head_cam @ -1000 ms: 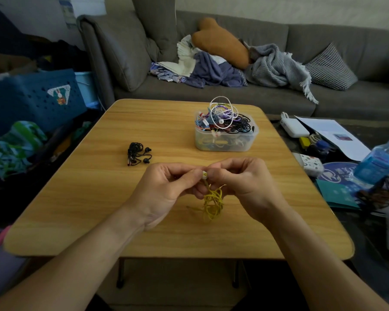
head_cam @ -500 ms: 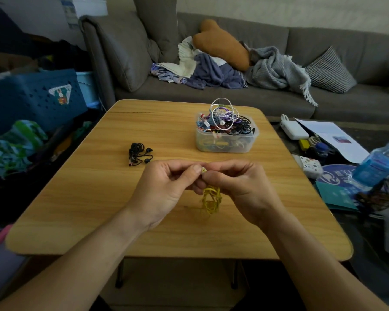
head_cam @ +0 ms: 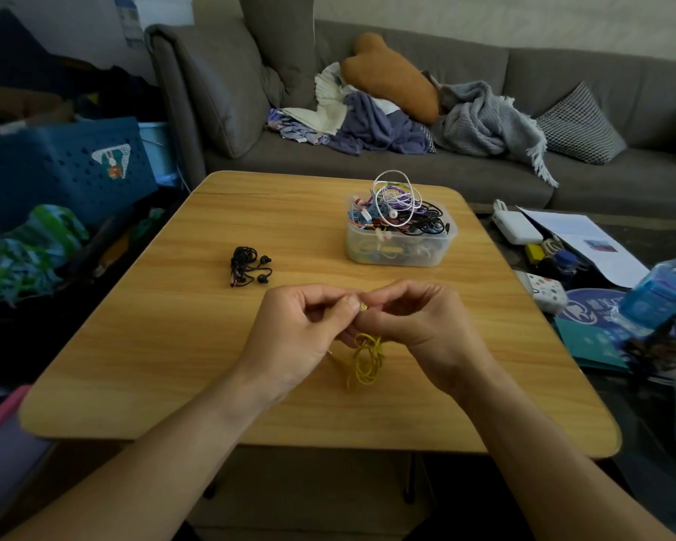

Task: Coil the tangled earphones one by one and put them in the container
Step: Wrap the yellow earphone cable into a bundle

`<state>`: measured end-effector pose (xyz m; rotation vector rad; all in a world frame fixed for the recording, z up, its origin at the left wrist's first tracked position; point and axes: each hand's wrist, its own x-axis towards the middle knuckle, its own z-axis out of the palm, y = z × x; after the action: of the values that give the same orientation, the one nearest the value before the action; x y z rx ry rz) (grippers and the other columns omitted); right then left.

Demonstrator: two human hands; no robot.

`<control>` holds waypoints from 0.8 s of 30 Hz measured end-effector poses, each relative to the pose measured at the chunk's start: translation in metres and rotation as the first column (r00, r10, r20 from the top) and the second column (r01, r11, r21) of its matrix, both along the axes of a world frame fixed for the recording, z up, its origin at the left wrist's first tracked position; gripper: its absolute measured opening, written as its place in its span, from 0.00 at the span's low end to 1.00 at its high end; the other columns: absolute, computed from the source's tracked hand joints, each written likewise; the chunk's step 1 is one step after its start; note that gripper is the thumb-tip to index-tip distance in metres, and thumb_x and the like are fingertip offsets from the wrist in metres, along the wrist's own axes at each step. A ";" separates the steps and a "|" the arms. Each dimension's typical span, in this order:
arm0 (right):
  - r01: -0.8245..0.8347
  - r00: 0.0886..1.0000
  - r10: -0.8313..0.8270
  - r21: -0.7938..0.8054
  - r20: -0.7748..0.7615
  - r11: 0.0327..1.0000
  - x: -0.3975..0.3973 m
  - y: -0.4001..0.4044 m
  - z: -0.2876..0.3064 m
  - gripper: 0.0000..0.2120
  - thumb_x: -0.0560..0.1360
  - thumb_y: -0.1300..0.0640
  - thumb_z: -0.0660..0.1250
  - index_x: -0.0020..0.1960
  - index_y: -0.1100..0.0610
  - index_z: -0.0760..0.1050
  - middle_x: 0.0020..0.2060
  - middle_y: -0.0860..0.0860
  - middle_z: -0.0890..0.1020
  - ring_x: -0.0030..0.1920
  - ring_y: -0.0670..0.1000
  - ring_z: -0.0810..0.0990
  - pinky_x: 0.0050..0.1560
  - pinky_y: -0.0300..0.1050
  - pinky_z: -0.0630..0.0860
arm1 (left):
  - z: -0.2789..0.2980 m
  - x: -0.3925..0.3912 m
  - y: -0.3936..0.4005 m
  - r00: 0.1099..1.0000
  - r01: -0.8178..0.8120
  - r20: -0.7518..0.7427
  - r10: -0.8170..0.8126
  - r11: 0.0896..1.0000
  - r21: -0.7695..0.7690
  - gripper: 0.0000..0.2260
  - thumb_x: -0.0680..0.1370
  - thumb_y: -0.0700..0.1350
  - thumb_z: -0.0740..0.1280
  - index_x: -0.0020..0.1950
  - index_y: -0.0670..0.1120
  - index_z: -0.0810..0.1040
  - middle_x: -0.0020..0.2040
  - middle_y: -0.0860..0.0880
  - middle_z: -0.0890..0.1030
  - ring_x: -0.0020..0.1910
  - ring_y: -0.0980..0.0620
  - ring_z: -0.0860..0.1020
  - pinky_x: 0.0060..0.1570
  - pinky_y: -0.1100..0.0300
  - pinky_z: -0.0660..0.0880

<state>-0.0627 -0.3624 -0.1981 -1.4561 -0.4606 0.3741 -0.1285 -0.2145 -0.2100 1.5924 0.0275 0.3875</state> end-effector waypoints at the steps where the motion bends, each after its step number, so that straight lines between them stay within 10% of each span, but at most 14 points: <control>1: 0.006 0.999 -0.004 -0.047 0.054 0.999 0.002 -0.002 0.000 0.07 0.63 0.66 0.78 0.40 0.60 0.83 0.38 0.61 0.85 0.38 0.56 0.83 0.44 0.53 0.80 | 0.000 0.000 -0.001 1.000 -0.004 -0.017 0.004 1.000 -0.008 0.05 0.75 0.37 0.70 0.49 0.43 0.84 0.39 0.44 0.85 0.35 0.50 0.83 0.37 0.60 0.80; 11: 0.018 0.928 0.045 -0.167 0.370 0.986 0.012 -0.013 -0.002 0.09 0.69 0.63 0.76 0.49 0.60 0.84 0.40 0.52 0.87 0.41 0.50 0.86 0.44 0.41 0.81 | 0.003 0.005 -0.004 0.991 -0.032 -0.136 0.001 0.975 -0.221 0.10 0.67 0.46 0.72 0.43 0.42 0.83 0.30 0.45 0.81 0.29 0.53 0.78 0.31 0.64 0.77; 19: 0.032 0.941 0.006 -0.109 0.337 0.994 0.011 -0.010 -0.003 0.11 0.65 0.58 0.77 0.47 0.55 0.83 0.37 0.51 0.87 0.38 0.47 0.85 0.42 0.39 0.81 | 0.002 0.006 -0.003 0.986 -0.030 -0.169 -0.010 0.972 -0.231 0.11 0.68 0.46 0.71 0.47 0.41 0.83 0.32 0.46 0.81 0.30 0.54 0.78 0.32 0.65 0.76; 24: -0.039 0.963 0.103 -0.248 0.250 0.968 0.014 -0.015 -0.004 0.29 0.64 0.48 0.78 0.63 0.53 0.77 0.47 0.52 0.86 0.47 0.50 0.86 0.48 0.48 0.82 | -0.001 0.009 -0.001 0.974 -0.123 -0.213 0.071 0.963 -0.241 0.06 0.77 0.39 0.67 0.51 0.42 0.83 0.33 0.50 0.81 0.31 0.56 0.77 0.31 0.66 0.75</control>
<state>-0.0484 -0.3771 -0.2017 -1.7388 -0.7006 0.3035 -0.1190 -0.2154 -0.2109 1.3748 0.3023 0.2838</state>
